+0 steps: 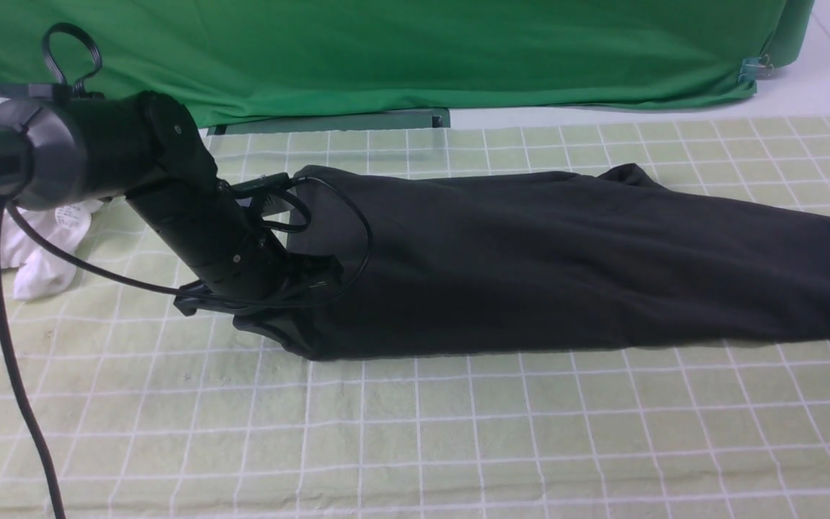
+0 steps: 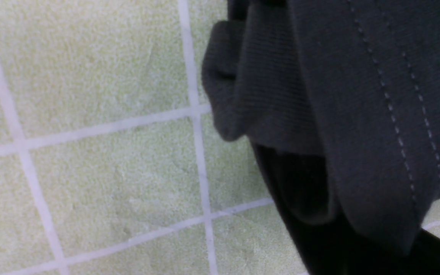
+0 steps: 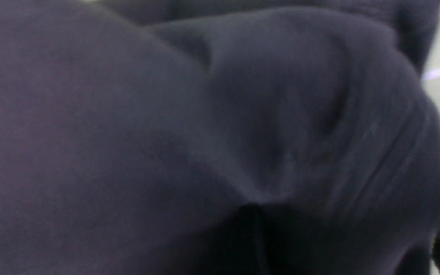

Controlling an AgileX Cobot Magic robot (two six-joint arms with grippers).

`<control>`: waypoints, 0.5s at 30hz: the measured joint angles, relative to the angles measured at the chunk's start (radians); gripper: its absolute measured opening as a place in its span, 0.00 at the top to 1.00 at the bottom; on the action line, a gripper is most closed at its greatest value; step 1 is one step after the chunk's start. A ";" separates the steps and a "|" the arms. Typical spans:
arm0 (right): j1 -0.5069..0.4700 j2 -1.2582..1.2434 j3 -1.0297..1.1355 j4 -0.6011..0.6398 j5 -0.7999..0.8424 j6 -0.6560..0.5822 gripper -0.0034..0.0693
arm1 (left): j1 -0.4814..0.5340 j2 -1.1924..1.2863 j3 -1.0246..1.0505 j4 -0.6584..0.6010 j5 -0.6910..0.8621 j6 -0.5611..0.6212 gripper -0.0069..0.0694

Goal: Fold a long-sleeved shirt over a green coffee tablecloth.
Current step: 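Pull the folded dark garment lengthwise by its ends to straighten it flat on the table, then fold the right end of the dark garment over onto its left end with the right gripper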

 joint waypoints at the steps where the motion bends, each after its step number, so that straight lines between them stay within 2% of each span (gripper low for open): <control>1: 0.000 0.005 0.000 -0.004 -0.006 -0.003 0.18 | 0.000 0.000 0.000 0.000 0.000 0.000 0.89; 4: 0.000 0.006 0.000 -0.008 -0.010 -0.014 0.27 | 0.000 0.000 0.000 0.000 0.000 0.000 0.89; 7: 0.001 0.007 -0.003 -0.002 -0.015 -0.034 0.51 | 0.000 0.000 0.000 -0.002 0.000 0.000 0.89; 8: 0.001 0.007 -0.010 0.002 -0.007 -0.042 0.62 | 0.000 0.000 0.000 -0.002 0.000 0.000 0.89; 9: 0.002 0.008 -0.011 0.002 -0.002 -0.044 0.66 | 0.000 0.000 0.000 -0.002 0.000 0.000 0.89; 10: 0.002 0.008 -0.029 0.005 0.023 -0.049 0.80 | 0.000 0.000 0.000 -0.002 0.000 0.000 0.89; 11: 0.002 0.007 -0.038 0.007 0.037 -0.050 0.87 | 0.000 -0.002 0.000 -0.002 0.000 0.000 0.89; 13: 0.002 -0.005 -0.056 0.008 0.062 -0.050 0.92 | 0.000 -0.012 0.000 -0.002 0.011 0.000 0.89; 15: 0.002 -0.028 -0.063 0.007 0.081 -0.050 0.92 | 0.000 -0.035 0.000 -0.002 0.037 0.004 0.89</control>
